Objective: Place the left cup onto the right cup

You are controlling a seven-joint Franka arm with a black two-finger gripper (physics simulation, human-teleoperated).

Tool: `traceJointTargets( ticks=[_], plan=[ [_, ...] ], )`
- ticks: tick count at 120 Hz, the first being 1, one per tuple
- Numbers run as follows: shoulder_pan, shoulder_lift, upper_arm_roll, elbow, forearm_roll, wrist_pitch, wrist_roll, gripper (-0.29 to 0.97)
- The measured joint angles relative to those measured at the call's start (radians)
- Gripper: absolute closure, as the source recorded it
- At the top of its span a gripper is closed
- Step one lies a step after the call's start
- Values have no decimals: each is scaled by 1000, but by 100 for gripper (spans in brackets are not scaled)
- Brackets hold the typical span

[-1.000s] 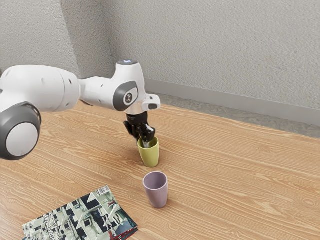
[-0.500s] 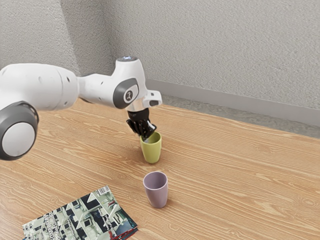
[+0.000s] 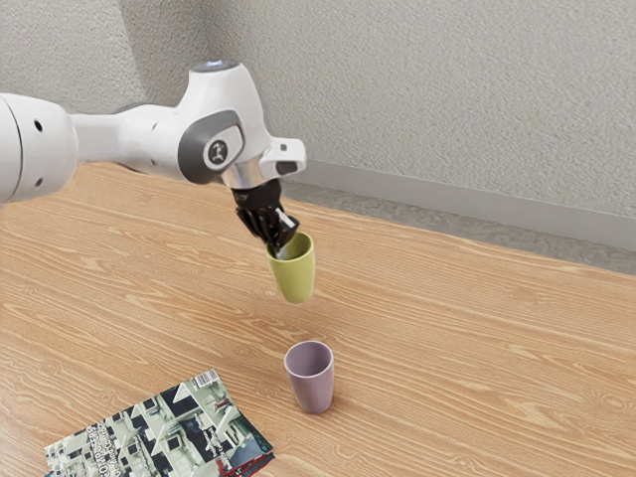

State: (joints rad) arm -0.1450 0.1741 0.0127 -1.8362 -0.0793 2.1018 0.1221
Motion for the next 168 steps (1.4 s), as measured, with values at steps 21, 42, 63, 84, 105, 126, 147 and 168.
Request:
traceJointTargets(
  ticks=[21, 42, 63, 84, 105, 126, 147, 168],
  plan=[
    [-4, -104, -40, -99, -1, -9, 0, 78],
    [-2, -169, -83, -175, -2, -13, 0, 79],
    [-18, -195, -111, -227, -4, -16, 1, 79],
    [-47, -188, -118, -236, -13, -14, 2, 79],
    [-70, -160, -123, -231, -14, -3, 2, 79],
    [-80, -162, -123, -233, -13, 2, 1, 79],
    [-70, -164, -124, -234, -12, 4, 1, 79],
    [-52, -158, -123, -233, -11, 5, 1, 79]
  ],
)
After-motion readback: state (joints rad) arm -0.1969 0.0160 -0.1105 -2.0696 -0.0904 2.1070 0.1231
